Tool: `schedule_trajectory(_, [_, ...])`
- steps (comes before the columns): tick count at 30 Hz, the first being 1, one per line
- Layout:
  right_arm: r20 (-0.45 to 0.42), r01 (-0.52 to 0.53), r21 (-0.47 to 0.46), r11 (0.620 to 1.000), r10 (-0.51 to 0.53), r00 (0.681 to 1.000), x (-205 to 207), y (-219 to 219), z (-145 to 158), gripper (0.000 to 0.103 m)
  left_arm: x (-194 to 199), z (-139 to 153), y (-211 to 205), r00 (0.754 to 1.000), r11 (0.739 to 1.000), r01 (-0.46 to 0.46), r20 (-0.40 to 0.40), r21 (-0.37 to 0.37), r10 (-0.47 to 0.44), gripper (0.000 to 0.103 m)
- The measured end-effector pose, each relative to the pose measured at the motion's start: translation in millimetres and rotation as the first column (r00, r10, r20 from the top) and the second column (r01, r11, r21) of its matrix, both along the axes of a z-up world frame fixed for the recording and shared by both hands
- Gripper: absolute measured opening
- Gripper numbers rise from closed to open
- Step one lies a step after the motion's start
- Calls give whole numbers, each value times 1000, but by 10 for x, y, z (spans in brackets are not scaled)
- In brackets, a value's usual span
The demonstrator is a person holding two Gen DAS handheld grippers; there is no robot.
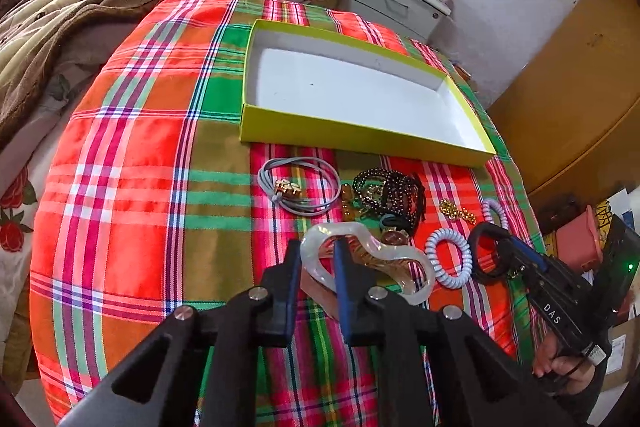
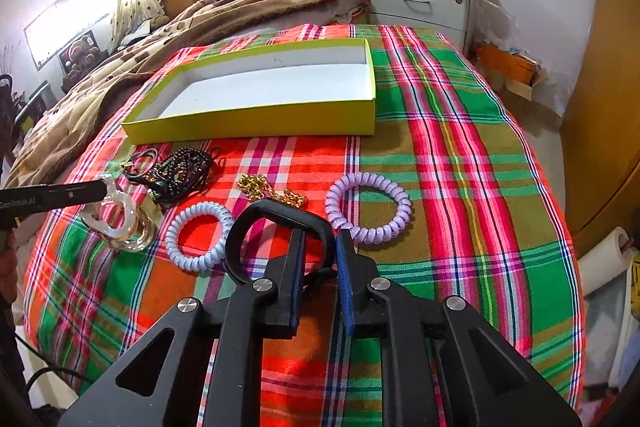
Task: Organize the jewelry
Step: 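Grasp the black watch band with the right tool while the left tool grasps the clear claw clip, then carry the claw clip into the yellow box with the left tool while the right tool places the watch band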
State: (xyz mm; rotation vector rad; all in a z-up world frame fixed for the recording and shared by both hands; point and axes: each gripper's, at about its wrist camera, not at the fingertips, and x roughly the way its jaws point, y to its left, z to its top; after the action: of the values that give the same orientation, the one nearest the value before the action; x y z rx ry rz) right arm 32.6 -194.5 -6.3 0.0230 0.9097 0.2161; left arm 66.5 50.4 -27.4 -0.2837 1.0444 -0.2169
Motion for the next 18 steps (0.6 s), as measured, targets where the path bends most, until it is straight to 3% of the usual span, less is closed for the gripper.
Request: schedule_trajectory(18, [62,21,55,998,-25,998,-74,-58,255,15,-66,224,61,998,998,17,59,-62,-14,11])
